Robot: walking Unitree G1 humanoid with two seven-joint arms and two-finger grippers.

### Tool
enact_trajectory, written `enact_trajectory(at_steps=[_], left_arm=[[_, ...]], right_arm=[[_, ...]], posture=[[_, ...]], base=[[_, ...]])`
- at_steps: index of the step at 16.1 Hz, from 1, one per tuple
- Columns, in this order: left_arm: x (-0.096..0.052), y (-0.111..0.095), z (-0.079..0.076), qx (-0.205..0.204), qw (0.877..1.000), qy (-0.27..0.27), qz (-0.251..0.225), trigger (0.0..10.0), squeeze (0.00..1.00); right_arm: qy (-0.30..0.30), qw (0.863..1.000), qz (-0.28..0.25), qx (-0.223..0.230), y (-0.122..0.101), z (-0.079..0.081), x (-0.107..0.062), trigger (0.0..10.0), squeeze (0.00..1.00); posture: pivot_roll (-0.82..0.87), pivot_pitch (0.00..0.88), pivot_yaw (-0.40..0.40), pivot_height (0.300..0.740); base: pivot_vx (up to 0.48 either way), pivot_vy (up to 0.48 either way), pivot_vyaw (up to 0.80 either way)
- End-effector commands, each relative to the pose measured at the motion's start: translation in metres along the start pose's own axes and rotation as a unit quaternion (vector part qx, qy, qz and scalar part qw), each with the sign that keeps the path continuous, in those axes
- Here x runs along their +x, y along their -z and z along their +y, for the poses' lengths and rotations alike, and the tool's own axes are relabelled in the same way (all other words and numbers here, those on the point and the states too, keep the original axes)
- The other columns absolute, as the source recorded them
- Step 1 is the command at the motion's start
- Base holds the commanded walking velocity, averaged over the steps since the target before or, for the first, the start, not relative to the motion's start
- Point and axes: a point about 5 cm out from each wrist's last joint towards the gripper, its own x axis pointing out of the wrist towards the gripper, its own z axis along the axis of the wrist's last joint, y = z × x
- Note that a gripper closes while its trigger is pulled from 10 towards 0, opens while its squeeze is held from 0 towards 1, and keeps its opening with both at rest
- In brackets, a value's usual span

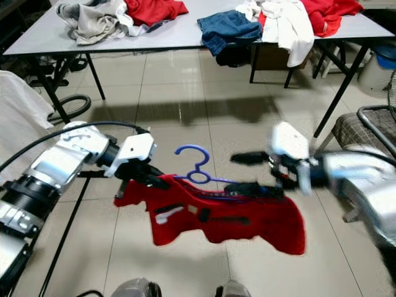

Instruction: Hang hanger

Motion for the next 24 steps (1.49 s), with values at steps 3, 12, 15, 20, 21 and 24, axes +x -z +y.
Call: enact_trajectory(at_steps=[3, 12, 15, 20, 21, 24], left_arm=[[0.000, -0.016, 0.006, 0.031, 0.999, -0.002, 0.008, 0.0, 0.00], [0.002, -0.027, 0.010, 0.054, 0.998, -0.005, 0.016, 0.0, 0.00], [0.001, -0.027, 0.010, 0.058, 0.998, -0.008, 0.018, 0.0, 0.00], [0.001, -0.030, 0.012, 0.066, 0.998, -0.011, 0.019, 0.0, 0.00], [0.001, -0.030, 0.012, 0.067, 0.998, -0.012, 0.019, 0.0, 0.00], [-0.001, -0.031, 0.014, 0.069, 0.997, -0.016, 0.019, 0.0, 0.00]], right_arm=[[-0.009, 1.000, 0.002, -0.016, 0.001, -0.009, 0.020, 10.0, 0.00], [-0.076, 0.997, 0.017, -0.022, 0.005, -0.014, 0.047, 0.0, 0.00], [-0.074, 0.997, 0.018, -0.012, 0.005, -0.017, 0.048, 0.0, 0.00], [-0.087, 0.996, 0.002, -0.002, 0.004, -0.015, 0.050, 0.0, 0.00], [-0.088, 0.996, 0.001, -0.001, 0.004, -0.015, 0.050, 0.0, 0.00], [-0.091, 0.996, 0.002, 0.003, 0.006, -0.014, 0.051, 0.0, 0.00]], posture=[[-0.17, 0.000, 0.047, 0.740], [-0.15, 0.000, 0.041, 0.740], [-0.15, 0.000, 0.041, 0.740], [-0.15, 0.000, 0.045, 0.740], [-0.15, 0.000, 0.045, 0.740], [-0.15, 0.000, 0.046, 0.740]], base=[[0.000, 0.000, 0.00], [0.000, 0.000, 0.00], [0.000, 0.000, 0.00], [0.000, 0.000, 0.00], [0.000, 0.000, 0.00], [0.000, 0.000, 0.00]])
